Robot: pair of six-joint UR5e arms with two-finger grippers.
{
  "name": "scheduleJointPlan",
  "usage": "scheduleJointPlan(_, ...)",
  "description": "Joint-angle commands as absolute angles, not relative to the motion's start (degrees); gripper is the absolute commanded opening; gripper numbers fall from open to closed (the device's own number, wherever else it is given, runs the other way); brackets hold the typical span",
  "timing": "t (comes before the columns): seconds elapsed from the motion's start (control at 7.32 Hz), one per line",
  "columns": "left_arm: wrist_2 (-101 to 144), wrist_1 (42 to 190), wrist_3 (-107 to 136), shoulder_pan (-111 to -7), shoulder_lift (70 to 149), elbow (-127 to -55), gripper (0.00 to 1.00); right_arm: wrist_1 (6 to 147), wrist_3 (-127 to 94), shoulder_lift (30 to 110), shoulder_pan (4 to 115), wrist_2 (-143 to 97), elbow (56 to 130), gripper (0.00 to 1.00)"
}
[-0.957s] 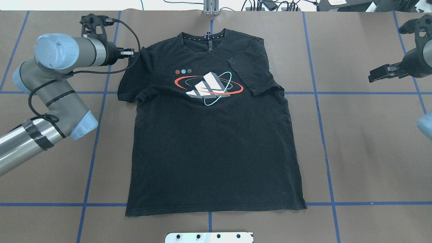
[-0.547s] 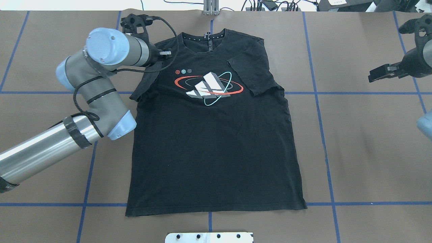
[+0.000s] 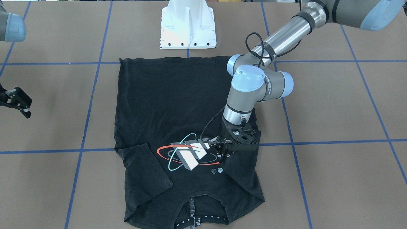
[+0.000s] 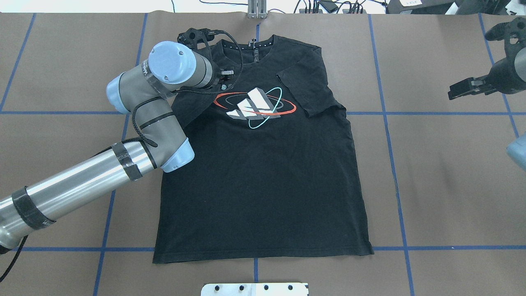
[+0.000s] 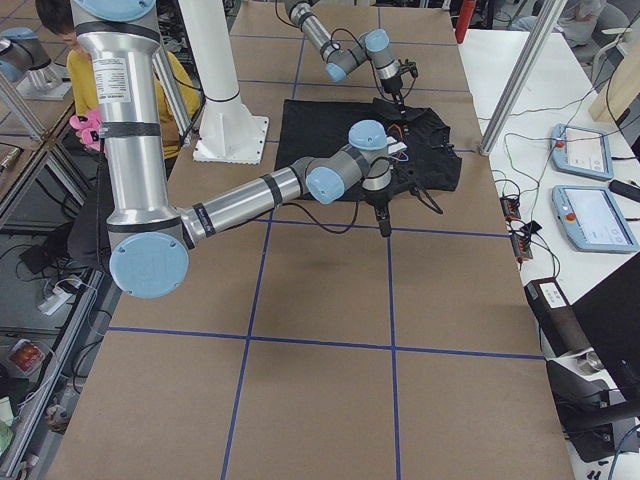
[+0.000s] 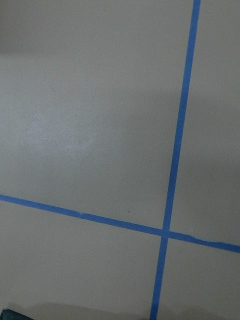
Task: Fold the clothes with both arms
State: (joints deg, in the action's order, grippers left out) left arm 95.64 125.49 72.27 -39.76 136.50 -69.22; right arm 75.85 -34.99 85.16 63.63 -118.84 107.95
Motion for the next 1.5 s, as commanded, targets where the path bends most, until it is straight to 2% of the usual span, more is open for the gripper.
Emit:
scheduleJointPlan(0.0, 95.8, 125.07, 68.67, -40.34, 136.32, -71.78, 1.0, 75.85, -35.94, 84.9, 63.63, -118.92, 108.28, 1.0)
scheduleJointPlan(0.14, 96.15, 124.37, 64.12, -41.3, 134.49, -76.68, 1.0, 75.68, -40.56, 84.73, 63.55, -118.92, 109.67, 1.0)
scheduleJointPlan(0.55, 98.79, 117.51, 63.54, -40.7, 116.52, -103.89, 1.0, 75.67, -55.32, 88.31, 58.92, -118.75, 119.49, 1.0)
scheduleJointPlan(0.68, 98.88, 117.51, 64.15, -40.43, 112.11, -109.72, 1.0, 75.67, -58.85, 89.9, 56.36, -118.57, 123.36, 1.0)
scheduleJointPlan(0.96, 100.45, 117.68, 68.86, -37.12, 106.73, -114.59, 1.0, 75.76, -68.85, 93.33, 44.11, -108.53, 130.05, 1.0)
scheduleJointPlan(1.37, 91.53, 118.21, 77.32, -24.04, 100.74, -116.19, 1.0, 75.76, -81.0, 96.23, 26.68, -92.42, 133.5, 1.0)
